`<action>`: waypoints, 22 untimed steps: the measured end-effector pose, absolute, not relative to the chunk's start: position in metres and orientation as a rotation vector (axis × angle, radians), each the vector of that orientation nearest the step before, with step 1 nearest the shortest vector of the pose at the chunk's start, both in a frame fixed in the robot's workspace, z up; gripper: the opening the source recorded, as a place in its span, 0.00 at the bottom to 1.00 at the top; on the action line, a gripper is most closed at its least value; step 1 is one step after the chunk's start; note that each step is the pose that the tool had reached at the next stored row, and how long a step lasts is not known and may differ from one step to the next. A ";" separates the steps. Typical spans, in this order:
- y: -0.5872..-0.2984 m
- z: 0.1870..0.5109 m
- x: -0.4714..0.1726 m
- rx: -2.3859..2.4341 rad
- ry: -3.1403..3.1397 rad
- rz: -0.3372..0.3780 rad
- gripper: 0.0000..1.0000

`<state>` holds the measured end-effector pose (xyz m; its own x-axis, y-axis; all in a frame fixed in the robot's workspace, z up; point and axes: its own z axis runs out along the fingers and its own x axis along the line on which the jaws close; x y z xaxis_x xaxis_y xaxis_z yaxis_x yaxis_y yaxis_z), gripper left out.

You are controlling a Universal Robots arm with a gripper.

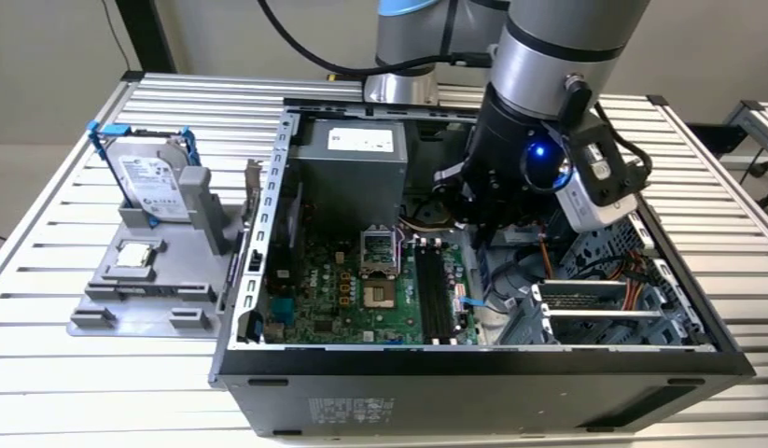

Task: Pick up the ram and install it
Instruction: 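Insert the ram into the slot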

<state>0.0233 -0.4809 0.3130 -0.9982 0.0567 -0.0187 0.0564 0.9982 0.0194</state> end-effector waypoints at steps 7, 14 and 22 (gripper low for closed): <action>-0.475 0.303 0.023 0.082 3.121 0.019 0.00; -0.463 0.292 0.023 0.082 3.121 0.006 0.00; -0.462 0.278 0.023 0.082 3.121 0.004 0.00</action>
<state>0.0228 -0.4615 0.2776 -0.9984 0.0526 -0.0197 0.0525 0.9986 0.0030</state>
